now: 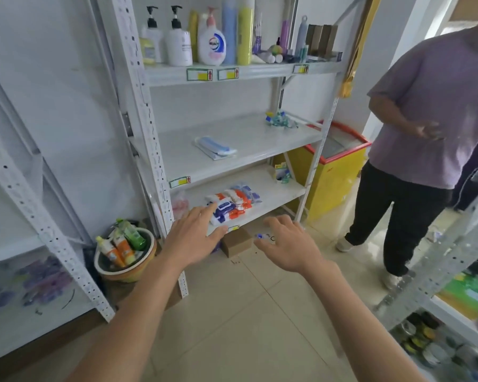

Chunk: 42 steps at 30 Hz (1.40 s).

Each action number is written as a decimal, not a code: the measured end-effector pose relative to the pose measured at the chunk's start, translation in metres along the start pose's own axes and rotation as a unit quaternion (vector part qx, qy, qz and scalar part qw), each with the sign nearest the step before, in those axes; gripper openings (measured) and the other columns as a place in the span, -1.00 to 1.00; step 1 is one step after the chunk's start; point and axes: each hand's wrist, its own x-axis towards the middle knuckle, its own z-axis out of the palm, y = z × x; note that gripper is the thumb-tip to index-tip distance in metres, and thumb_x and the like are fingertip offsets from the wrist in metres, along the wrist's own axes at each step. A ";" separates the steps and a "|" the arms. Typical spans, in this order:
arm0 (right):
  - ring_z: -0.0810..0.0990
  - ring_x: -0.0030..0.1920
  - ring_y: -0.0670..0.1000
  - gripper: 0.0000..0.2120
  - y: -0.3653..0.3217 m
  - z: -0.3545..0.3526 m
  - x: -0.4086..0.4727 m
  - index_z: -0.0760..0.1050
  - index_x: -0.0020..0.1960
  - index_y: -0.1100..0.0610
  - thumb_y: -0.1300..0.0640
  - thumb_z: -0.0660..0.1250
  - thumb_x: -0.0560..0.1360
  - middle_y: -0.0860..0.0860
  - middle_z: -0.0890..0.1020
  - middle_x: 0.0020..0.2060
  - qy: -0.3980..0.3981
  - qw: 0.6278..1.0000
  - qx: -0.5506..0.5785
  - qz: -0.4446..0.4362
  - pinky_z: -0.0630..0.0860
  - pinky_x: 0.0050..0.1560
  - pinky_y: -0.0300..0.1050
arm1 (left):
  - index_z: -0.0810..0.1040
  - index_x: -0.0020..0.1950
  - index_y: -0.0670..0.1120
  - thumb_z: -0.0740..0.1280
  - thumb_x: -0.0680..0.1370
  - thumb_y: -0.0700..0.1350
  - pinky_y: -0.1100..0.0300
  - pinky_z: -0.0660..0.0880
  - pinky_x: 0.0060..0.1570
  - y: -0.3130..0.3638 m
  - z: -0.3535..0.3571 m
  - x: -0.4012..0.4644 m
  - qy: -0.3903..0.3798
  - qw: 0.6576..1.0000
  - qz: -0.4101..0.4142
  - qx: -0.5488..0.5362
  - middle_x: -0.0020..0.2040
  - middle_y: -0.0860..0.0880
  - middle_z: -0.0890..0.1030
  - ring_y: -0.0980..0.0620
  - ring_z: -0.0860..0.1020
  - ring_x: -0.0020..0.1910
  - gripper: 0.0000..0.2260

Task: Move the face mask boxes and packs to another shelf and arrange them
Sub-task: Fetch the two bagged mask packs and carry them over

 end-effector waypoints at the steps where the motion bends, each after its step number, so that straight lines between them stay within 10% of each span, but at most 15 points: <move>1: 0.35 0.43 0.19 -0.34 0.006 -0.001 0.016 0.24 0.55 0.00 -0.29 0.16 0.55 0.09 0.36 0.48 -0.001 1.000 0.001 -0.003 0.37 0.41 0.16 | 0.10 0.63 0.13 0.15 0.63 0.29 -0.09 0.27 0.44 0.000 0.004 0.015 0.001 1.000 -0.002 -0.003 0.61 -0.01 0.26 -0.07 0.24 0.56 -0.39; 42: 0.44 0.35 0.21 -0.44 0.038 0.016 0.624 0.21 0.54 0.00 -0.14 0.20 0.61 0.11 0.35 0.46 -0.094 0.986 0.132 -0.033 0.45 0.32 0.19 | 0.29 0.54 0.08 0.17 0.62 0.25 -0.15 0.44 0.33 -0.146 0.084 0.549 -0.121 0.974 -0.166 -0.095 0.46 -0.09 0.47 -0.17 0.47 0.38 -0.48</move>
